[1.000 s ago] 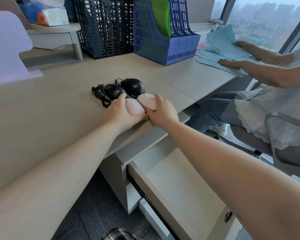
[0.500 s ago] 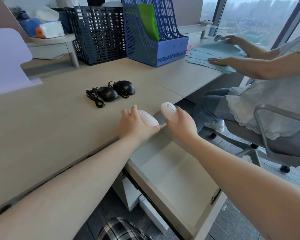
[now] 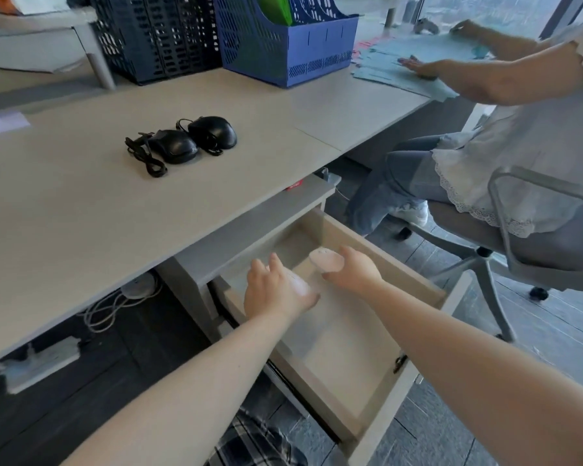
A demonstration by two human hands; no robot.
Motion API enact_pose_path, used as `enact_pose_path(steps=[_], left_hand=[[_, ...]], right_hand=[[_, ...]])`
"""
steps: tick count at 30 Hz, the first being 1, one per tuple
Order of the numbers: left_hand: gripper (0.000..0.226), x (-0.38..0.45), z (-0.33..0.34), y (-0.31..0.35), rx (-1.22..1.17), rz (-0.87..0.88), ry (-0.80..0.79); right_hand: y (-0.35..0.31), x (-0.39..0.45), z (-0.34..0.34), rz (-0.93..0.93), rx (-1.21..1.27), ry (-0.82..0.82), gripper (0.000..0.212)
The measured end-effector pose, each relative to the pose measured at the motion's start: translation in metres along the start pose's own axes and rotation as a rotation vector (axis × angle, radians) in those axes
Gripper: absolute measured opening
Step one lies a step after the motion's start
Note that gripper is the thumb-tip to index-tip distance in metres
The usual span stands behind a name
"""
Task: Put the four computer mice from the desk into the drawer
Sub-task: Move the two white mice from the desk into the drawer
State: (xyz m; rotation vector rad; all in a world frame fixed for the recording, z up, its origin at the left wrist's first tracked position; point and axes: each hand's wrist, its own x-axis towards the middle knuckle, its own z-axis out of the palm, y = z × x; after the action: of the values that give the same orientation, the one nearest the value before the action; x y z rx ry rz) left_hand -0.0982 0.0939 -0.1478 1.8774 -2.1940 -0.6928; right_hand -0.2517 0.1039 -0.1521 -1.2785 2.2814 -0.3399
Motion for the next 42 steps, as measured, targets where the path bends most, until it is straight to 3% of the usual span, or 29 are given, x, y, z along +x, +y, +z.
enact_pose_path(steps=[6,9,17,28,34,36,39,42], left_hand=[[0.088,0.021,0.028,-0.002,0.046,-0.096,-0.089],[0.086,0.032,0.042,-0.004,0.09,-0.097,-0.106],[0.114,0.053,0.058,-0.014,0.1,-0.18,-0.127],[0.105,0.056,0.058,-0.008,0.113,-0.136,-0.206],[0.124,0.052,0.045,-0.009,0.214,-0.052,-0.217],[0.107,0.051,0.031,-0.006,0.204,0.021,-0.194],[0.05,0.054,-0.001,-0.001,0.17,0.14,-0.121],[0.021,0.048,-0.035,0.006,0.142,0.244,-0.049]], right_hand=[[0.006,0.022,0.027,-0.017,-0.043,-0.044,0.065],[0.006,0.03,0.036,-0.035,-0.077,-0.058,0.07],[0.004,0.043,0.05,-0.096,-0.105,-0.117,0.067],[0.005,0.045,0.054,-0.118,-0.073,-0.099,0.063],[0.0,0.035,0.04,-0.164,-0.104,-0.023,0.062],[-0.009,0.031,0.027,-0.196,-0.121,0.025,0.055],[-0.03,0.024,0.004,-0.294,-0.101,0.138,0.035],[-0.053,0.015,-0.011,-0.362,-0.059,0.252,0.027]])
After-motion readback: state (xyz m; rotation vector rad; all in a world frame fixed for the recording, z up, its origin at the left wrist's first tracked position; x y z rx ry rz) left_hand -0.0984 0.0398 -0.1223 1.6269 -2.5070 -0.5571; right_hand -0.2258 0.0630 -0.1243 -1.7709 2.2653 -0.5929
